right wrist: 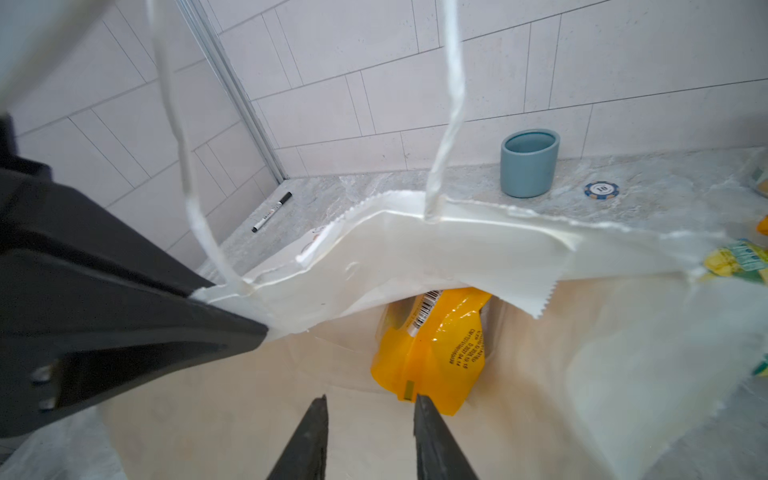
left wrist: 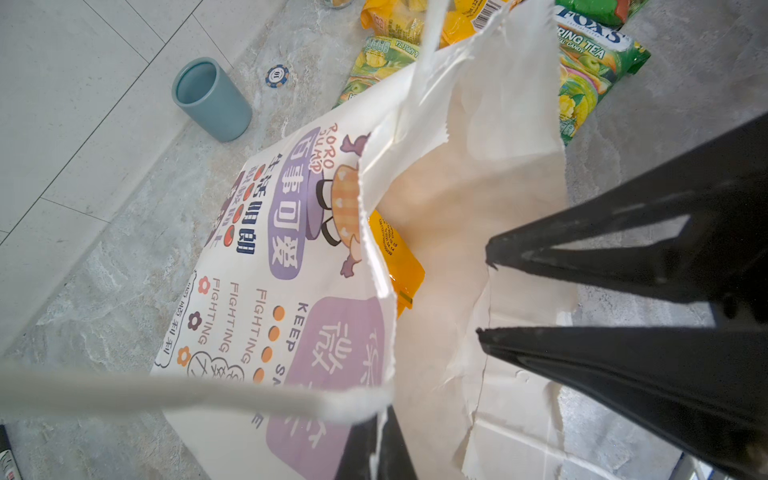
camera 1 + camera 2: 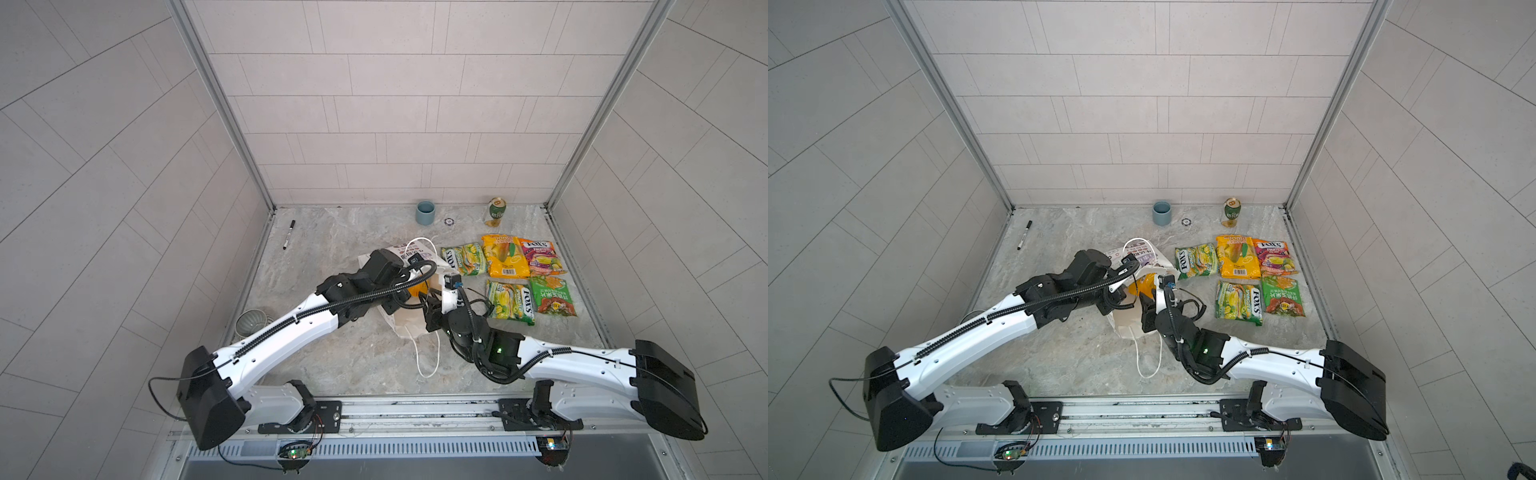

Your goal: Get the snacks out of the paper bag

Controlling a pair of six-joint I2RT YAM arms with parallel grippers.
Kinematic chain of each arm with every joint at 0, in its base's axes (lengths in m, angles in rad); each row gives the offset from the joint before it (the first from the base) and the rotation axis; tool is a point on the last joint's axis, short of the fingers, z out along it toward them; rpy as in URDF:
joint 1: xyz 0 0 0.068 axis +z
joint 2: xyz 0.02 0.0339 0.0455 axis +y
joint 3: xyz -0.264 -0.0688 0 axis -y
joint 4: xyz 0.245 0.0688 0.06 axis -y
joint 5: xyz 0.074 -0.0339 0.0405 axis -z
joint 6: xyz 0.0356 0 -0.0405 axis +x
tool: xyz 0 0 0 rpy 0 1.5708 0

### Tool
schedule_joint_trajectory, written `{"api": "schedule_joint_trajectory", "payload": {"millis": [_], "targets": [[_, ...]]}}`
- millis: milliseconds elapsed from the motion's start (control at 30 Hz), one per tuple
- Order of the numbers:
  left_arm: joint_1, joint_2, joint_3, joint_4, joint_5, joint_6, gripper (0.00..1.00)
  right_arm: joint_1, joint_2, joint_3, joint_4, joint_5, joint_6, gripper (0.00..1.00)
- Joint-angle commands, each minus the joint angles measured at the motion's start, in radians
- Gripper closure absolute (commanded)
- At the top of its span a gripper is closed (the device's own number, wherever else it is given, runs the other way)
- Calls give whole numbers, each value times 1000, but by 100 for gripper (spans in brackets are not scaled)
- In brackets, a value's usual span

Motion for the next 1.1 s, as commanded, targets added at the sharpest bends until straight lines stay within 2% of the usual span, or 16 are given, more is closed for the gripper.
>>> {"api": "schedule_joint_trajectory", "payload": {"millis": [0,67,167,433,467,500,867,1067], "targets": [[1,8,30,-21,7,-17,100,-15,0,48,-129,-25,116,46],[2,9,31,-21,12,-23,100,-14,23,61,-120,-43,161,41],[2,7,31,-20,18,-23,100,-14,74,87,-126,-41,250,28],[2,2,33,-19,26,-27,100,-4,210,131,-79,51,352,21],[2,0,34,-19,29,-26,100,-5,223,131,-72,72,363,16],[2,-2,33,-19,29,-26,100,-5,243,126,-49,87,353,14],[2,-11,29,-18,39,-25,100,-24,385,159,42,178,392,11],[1,-17,27,-14,54,-22,100,-44,447,151,185,216,389,13]]}}
